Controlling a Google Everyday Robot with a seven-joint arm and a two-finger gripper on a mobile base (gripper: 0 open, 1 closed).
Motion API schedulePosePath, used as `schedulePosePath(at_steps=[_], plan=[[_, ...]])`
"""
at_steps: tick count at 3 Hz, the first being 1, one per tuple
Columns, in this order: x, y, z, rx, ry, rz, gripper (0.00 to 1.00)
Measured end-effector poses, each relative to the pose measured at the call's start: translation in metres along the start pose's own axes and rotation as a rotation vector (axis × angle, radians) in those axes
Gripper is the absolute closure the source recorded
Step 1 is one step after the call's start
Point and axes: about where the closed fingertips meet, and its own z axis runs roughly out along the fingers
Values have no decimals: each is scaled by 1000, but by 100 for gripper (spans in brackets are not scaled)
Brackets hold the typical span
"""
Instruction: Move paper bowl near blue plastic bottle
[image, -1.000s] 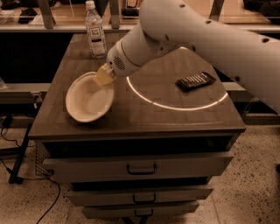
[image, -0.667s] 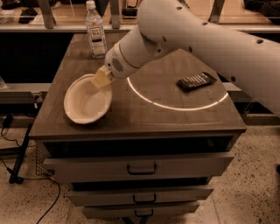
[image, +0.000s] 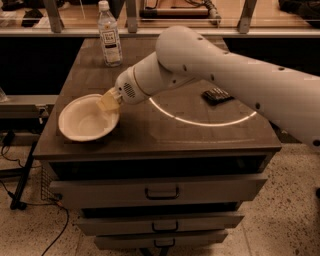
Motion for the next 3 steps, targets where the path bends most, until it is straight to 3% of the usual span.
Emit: schedulePosePath(at_steps=[1, 2, 3], plan=[[-19, -31, -22, 75, -177, 88, 100], [-45, -61, -81, 228, -358, 126, 100], [-45, -61, -81, 226, -356, 125, 100]])
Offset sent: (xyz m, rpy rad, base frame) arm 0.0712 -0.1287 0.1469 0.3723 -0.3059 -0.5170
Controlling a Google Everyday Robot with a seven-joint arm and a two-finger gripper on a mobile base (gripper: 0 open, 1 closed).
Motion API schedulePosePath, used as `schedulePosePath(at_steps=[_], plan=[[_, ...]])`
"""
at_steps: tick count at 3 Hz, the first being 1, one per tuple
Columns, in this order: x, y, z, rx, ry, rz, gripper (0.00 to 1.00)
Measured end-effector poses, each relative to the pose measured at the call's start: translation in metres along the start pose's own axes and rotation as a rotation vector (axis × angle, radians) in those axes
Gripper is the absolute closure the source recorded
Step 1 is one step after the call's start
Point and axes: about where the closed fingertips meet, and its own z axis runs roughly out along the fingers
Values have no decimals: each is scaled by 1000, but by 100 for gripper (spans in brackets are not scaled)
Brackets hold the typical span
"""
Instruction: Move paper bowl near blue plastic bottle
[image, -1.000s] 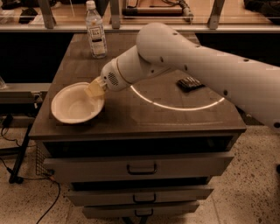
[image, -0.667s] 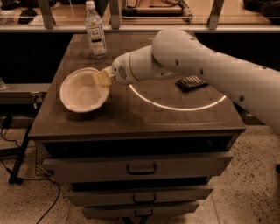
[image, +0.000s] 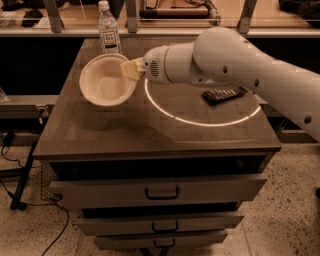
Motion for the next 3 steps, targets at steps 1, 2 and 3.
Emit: schedulePosePath(at_steps=[1, 2, 3], plan=[[-37, -34, -1, 91, -52, 15, 100], [-61, -77, -14, 206, -84, 53, 100], [-68, -123, -16, 311, -80, 107, 100]])
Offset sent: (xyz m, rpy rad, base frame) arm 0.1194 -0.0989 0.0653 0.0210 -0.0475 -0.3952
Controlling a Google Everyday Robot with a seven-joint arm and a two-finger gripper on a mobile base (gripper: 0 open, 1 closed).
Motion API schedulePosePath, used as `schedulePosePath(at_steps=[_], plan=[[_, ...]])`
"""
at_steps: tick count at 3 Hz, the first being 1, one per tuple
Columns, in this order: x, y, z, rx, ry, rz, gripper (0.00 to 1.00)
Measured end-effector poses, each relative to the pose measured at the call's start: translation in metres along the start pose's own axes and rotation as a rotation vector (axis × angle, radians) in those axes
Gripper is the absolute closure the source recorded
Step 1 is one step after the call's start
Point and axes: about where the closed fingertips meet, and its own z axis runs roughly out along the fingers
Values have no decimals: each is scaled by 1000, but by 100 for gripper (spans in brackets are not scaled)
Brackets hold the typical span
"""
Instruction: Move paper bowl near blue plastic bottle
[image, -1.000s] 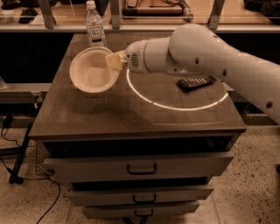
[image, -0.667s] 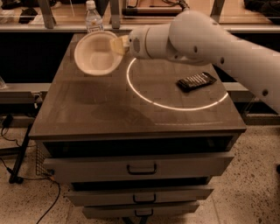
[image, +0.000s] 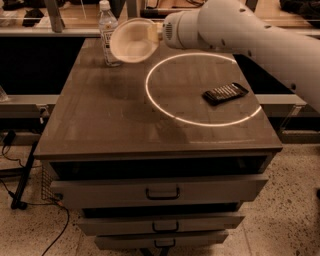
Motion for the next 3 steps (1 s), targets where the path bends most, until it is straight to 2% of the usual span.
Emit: schedulePosePath(at_steps=[1, 2, 3], plan=[[3, -37, 18, 76, 24, 53, 100], [11, -56, 40, 108, 52, 92, 100], [20, -64, 62, 111, 77, 123, 100]])
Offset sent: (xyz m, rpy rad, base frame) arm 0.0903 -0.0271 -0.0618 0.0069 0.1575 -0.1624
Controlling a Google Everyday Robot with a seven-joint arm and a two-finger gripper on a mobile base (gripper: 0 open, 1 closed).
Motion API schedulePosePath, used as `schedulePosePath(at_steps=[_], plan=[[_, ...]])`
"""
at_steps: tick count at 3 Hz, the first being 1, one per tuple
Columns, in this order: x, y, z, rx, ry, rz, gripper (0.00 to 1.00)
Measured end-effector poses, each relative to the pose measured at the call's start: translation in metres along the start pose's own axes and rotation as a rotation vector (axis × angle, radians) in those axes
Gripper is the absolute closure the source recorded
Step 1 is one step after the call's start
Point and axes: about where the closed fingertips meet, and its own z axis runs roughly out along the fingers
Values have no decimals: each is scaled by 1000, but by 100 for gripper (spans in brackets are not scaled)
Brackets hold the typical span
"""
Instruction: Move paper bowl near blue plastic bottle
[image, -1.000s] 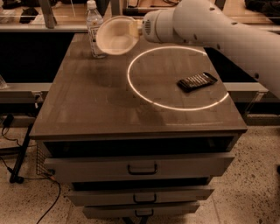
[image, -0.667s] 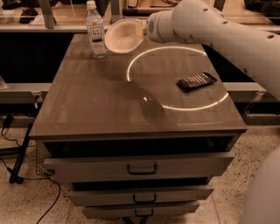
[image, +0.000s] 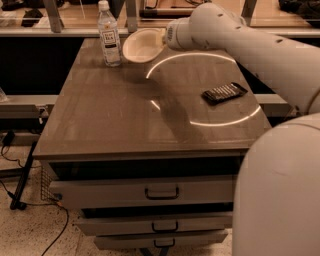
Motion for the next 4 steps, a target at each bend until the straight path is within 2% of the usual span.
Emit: schedulePosePath(at_steps=[1, 2, 3, 4], plan=[[10, -2, 19, -11, 21, 34, 85], [25, -2, 38, -26, 50, 62, 54], [31, -6, 42, -19, 59, 76, 31], [39, -14, 39, -5, 61, 95, 1]])
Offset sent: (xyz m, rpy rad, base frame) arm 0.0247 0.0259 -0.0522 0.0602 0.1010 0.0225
